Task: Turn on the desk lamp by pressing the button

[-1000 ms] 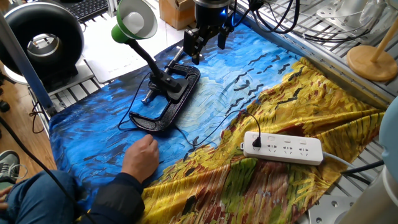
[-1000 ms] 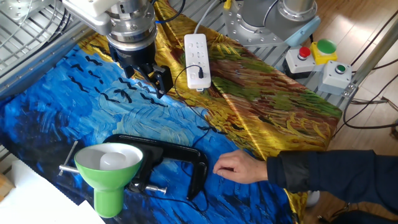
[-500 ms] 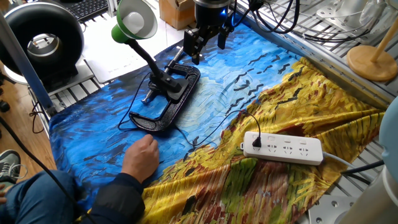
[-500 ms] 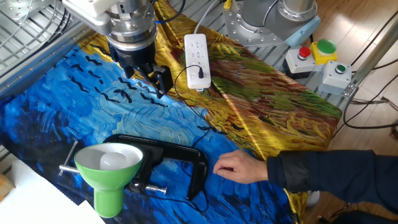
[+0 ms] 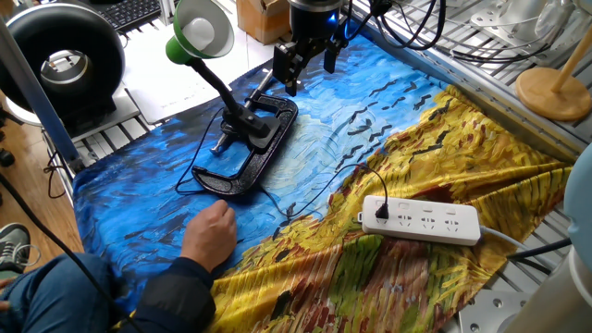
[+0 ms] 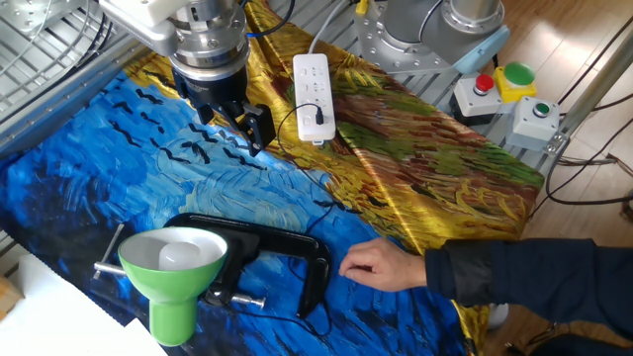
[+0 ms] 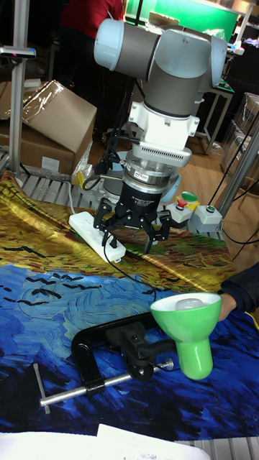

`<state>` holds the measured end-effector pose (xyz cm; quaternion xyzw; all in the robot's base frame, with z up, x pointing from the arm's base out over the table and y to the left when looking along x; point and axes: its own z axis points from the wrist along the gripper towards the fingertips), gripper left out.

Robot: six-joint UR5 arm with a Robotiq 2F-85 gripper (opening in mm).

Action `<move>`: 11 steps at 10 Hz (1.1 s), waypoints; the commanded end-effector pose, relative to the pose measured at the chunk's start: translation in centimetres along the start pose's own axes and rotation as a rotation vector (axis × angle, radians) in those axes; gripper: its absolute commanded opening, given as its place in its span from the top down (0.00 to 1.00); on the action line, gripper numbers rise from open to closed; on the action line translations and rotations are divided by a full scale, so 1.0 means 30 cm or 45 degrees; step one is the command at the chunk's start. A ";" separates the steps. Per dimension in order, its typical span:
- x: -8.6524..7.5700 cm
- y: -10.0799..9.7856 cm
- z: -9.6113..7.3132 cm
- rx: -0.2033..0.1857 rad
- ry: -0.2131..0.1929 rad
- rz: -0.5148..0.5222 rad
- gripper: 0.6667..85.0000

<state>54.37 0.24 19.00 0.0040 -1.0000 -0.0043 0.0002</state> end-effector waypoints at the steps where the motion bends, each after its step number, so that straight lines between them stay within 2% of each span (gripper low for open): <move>1: -0.122 -0.008 -0.007 0.016 -0.183 0.175 1.00; 6: -0.120 0.000 -0.004 0.014 -0.179 0.175 1.00; 8: -0.119 -0.012 -0.012 0.003 -0.165 0.116 1.00; 9: -0.140 -0.015 -0.017 -0.019 -0.182 0.067 1.00; 11: -0.227 -0.014 0.008 -0.064 -0.233 -0.084 1.00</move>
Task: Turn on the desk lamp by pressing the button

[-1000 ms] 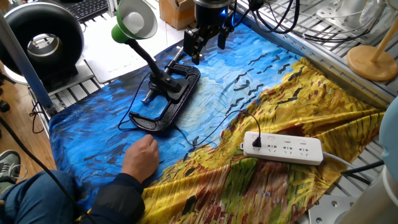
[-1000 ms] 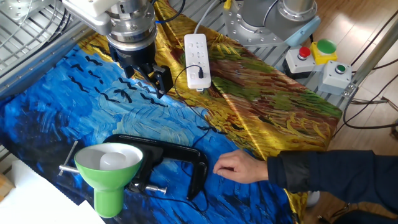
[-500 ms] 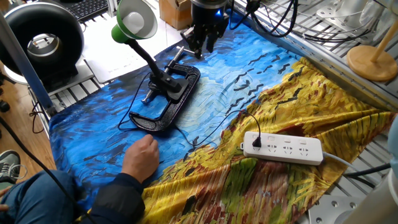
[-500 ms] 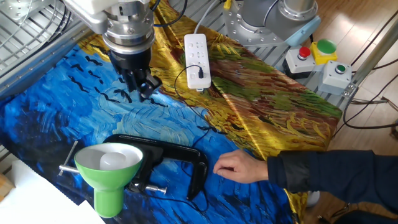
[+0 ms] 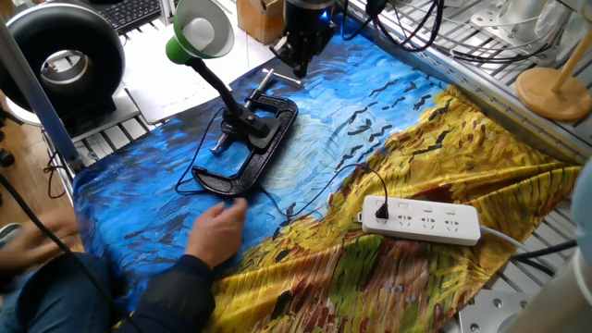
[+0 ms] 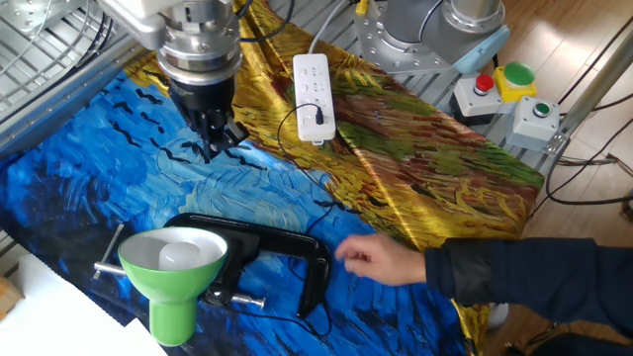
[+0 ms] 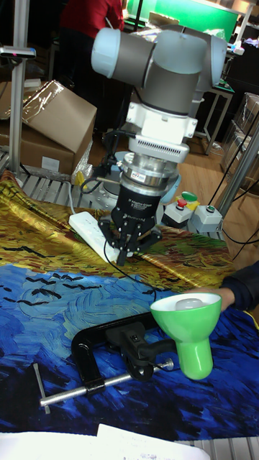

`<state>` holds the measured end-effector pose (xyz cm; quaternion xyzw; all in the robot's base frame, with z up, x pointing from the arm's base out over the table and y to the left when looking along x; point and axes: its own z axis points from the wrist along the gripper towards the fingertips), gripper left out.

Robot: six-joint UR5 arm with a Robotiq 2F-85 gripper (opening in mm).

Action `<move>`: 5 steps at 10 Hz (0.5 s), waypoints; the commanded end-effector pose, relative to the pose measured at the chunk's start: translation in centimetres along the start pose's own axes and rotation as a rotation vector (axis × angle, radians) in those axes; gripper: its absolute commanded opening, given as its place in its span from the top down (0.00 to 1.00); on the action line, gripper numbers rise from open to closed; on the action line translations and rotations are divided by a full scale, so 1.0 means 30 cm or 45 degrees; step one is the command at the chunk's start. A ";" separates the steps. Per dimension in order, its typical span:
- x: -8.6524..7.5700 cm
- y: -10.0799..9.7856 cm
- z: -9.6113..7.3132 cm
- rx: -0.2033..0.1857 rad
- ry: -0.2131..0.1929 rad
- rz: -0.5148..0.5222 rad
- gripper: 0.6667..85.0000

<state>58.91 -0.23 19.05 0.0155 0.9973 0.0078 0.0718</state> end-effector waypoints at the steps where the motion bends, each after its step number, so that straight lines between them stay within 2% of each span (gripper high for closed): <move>1: -0.128 0.007 0.042 -0.064 -0.072 -0.176 1.00; 3: -0.190 0.062 0.077 -0.061 -0.088 -0.236 1.00; 5: -0.217 0.104 0.119 -0.057 -0.095 -0.295 1.00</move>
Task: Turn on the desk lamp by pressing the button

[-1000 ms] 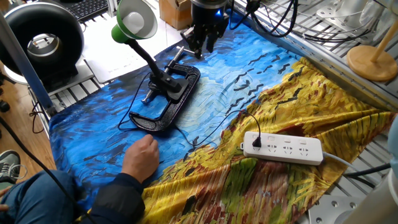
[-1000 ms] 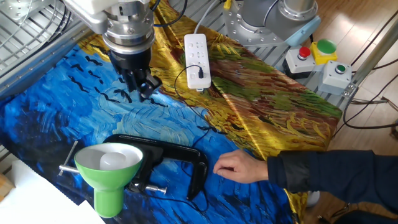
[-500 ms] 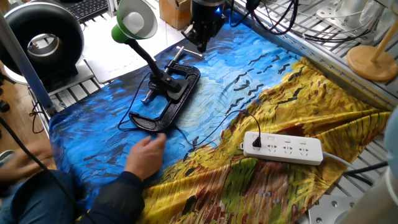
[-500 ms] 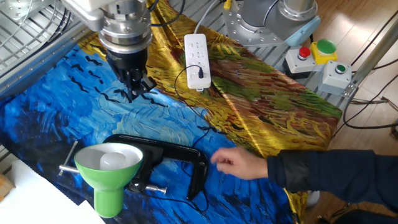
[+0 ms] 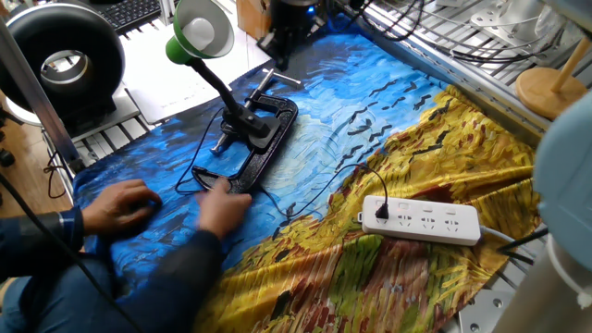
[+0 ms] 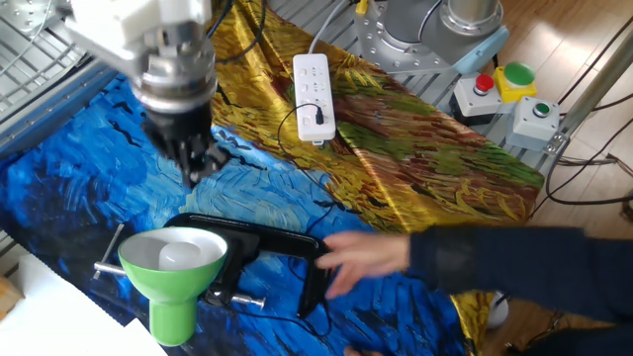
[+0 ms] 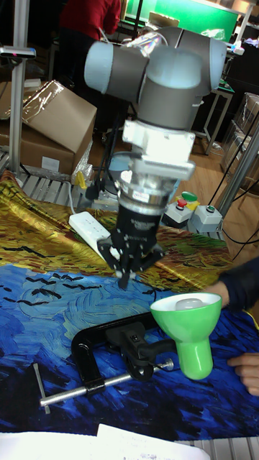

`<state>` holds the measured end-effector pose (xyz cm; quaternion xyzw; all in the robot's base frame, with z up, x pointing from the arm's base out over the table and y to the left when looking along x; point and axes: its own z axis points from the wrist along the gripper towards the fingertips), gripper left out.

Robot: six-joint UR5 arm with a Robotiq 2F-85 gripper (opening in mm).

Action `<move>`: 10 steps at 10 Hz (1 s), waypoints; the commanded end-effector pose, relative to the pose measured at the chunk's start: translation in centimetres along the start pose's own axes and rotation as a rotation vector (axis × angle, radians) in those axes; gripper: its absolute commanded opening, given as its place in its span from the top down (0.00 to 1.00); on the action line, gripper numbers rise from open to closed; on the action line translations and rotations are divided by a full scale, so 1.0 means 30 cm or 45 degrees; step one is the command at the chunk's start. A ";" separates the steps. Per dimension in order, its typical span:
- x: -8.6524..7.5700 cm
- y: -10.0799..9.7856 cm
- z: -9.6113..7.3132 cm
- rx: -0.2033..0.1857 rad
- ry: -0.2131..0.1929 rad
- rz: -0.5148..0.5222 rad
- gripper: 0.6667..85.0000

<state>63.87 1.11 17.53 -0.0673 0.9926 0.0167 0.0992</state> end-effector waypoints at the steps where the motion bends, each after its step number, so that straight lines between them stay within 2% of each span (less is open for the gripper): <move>1: -0.059 0.077 0.062 -0.019 -0.009 -0.108 1.00; 3: -0.053 0.105 0.081 -0.010 0.005 -0.147 1.00; 5: -0.048 0.099 0.075 -0.011 0.009 -0.173 1.00; 6: -0.045 0.059 0.072 0.024 0.001 -0.207 1.00; 7: -0.035 0.031 0.060 0.030 0.000 -0.220 1.00; 9: 0.016 -0.039 -0.006 0.044 0.058 -0.288 1.00; 10: 0.042 -0.073 -0.032 0.073 0.081 -0.344 1.00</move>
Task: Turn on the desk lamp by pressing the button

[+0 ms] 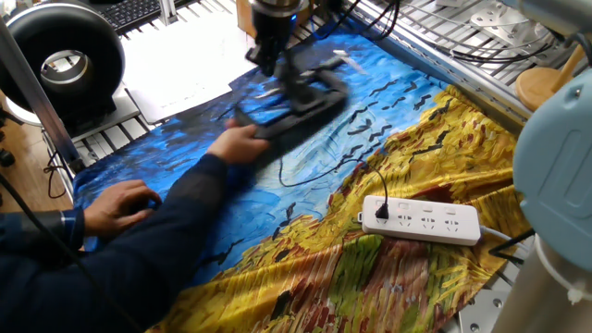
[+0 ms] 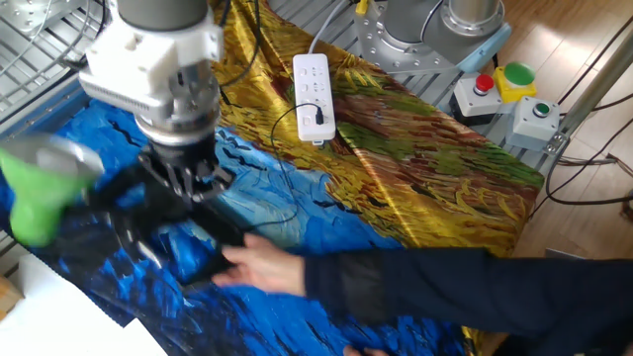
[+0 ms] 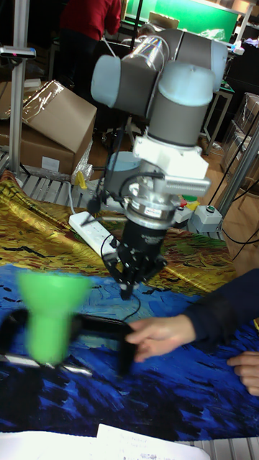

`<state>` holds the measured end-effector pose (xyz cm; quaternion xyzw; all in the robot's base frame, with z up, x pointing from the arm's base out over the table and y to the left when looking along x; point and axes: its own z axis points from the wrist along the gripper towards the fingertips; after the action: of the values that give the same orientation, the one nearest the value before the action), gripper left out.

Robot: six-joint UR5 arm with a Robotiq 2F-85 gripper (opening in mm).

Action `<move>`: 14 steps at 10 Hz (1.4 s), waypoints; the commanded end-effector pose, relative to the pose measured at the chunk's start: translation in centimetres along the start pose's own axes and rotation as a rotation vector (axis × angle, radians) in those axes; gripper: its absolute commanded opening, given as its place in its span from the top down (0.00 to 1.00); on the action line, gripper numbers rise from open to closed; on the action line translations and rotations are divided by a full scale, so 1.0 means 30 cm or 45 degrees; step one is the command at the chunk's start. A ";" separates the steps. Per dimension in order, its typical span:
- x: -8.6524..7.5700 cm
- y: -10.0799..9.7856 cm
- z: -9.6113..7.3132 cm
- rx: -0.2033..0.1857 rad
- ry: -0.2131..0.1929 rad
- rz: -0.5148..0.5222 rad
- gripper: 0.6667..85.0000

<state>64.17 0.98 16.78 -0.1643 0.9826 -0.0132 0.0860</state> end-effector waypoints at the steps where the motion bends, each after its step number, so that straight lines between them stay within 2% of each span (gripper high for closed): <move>1: 0.088 -0.104 -0.082 0.075 0.068 -0.184 1.00; 3: 0.144 -0.170 -0.198 0.166 0.176 -0.365 1.00; 4: 0.152 -0.176 -0.245 0.185 0.210 -0.406 1.00; 5: 0.149 -0.169 -0.261 0.184 0.216 -0.416 1.00; 9: 0.152 -0.170 -0.246 0.188 0.226 -0.410 1.00; 10: 0.169 -0.181 -0.250 0.200 0.253 -0.404 1.00; 11: 0.189 -0.205 -0.259 0.234 0.288 -0.395 1.00; 14: 0.193 -0.215 -0.262 0.251 0.293 -0.360 1.00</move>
<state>59.66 -6.73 23.69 -0.2984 0.9446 -0.1362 -0.0111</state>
